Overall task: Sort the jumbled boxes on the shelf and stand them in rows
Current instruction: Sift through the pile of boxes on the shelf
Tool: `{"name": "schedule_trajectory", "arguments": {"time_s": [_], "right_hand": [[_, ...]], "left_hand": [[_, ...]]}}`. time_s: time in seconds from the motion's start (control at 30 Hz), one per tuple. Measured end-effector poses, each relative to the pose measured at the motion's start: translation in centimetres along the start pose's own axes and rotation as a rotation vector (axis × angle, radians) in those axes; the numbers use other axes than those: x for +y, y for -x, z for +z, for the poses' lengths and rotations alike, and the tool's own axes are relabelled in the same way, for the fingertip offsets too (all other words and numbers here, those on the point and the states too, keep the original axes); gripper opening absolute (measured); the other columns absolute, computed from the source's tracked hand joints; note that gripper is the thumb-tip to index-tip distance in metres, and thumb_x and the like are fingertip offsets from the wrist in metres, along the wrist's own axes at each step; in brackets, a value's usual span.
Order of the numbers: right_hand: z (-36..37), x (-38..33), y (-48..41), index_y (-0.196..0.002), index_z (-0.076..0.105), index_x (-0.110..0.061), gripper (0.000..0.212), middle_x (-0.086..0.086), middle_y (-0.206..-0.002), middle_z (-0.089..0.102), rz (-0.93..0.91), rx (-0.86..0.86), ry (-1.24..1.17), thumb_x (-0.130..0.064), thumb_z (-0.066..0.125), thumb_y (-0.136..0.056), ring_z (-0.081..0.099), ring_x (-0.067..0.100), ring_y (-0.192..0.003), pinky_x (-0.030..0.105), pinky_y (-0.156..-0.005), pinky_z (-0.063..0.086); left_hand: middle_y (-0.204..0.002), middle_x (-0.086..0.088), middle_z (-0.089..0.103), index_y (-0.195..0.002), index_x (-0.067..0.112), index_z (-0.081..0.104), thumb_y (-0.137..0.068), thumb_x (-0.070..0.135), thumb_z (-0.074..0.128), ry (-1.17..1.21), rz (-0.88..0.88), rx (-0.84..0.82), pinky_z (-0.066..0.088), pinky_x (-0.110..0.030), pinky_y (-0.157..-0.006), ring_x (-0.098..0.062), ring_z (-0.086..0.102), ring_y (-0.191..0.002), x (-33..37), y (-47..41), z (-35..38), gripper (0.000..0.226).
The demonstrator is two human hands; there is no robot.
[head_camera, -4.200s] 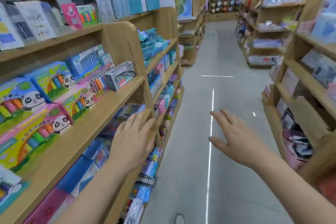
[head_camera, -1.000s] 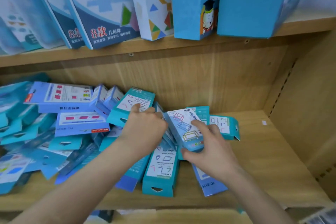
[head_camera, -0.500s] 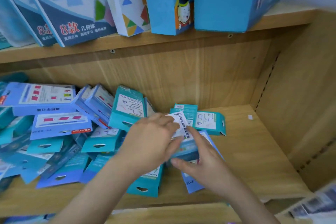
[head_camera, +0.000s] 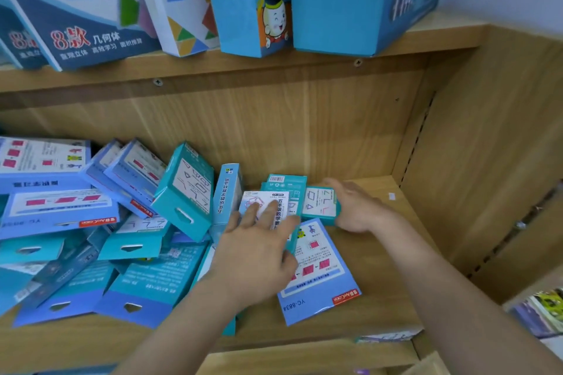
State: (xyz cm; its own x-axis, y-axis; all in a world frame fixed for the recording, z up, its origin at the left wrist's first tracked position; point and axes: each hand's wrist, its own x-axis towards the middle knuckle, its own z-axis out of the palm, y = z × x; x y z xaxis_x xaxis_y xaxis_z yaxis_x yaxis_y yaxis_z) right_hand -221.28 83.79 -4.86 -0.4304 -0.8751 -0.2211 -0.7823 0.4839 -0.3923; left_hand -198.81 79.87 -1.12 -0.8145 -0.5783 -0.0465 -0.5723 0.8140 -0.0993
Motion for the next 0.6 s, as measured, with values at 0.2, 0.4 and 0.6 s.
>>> {"name": "schedule_trajectory", "arguments": {"time_s": [0.2, 0.4, 0.6], "right_hand": [[-0.3, -0.1, 0.7, -0.128, 0.037, -0.040, 0.076, 0.000, -0.121, 0.038, -0.034, -0.003, 0.045, -0.029, 0.076, -0.063, 0.049, 0.019, -0.103, 0.043, -0.095, 0.042], [-4.2, -1.6, 4.5, -0.121, 0.050, -0.034, 0.069, -0.001, -0.110, 0.034, -0.111, 0.219, 0.018, -0.041, 0.076, -0.057, 0.054, 0.020, -0.093, 0.032, -0.082, 0.048], [-9.5, -2.8, 9.0, -0.125, 0.052, -0.032, 0.069, -0.002, -0.117, 0.038, -0.161, 0.586, -0.139, -0.047, 0.072, -0.060, 0.056, 0.014, -0.101, 0.028, -0.093, 0.046]], "left_hand": [[-0.144, -0.011, 0.044, -0.117, 0.028, 0.063, -0.080, 0.033, 0.043, -0.040, -0.037, 0.068, 0.043, -0.061, -0.094, -0.042, 0.047, -0.125, -0.1, 0.4, 1.1, 0.042], [-0.159, -0.006, 0.003, -0.144, 0.034, 0.023, -0.081, 0.075, 0.031, -0.047, -0.158, -0.020, 0.013, -0.056, -0.112, -0.032, 0.011, -0.144, 0.3, -1.2, 0.0, 0.076], [-0.159, -0.007, 0.002, -0.142, 0.030, 0.031, -0.078, 0.074, 0.040, -0.064, -0.158, -0.127, 0.012, -0.061, -0.111, -0.035, 0.005, -0.144, 0.7, -2.8, 0.1, 0.079]]}}
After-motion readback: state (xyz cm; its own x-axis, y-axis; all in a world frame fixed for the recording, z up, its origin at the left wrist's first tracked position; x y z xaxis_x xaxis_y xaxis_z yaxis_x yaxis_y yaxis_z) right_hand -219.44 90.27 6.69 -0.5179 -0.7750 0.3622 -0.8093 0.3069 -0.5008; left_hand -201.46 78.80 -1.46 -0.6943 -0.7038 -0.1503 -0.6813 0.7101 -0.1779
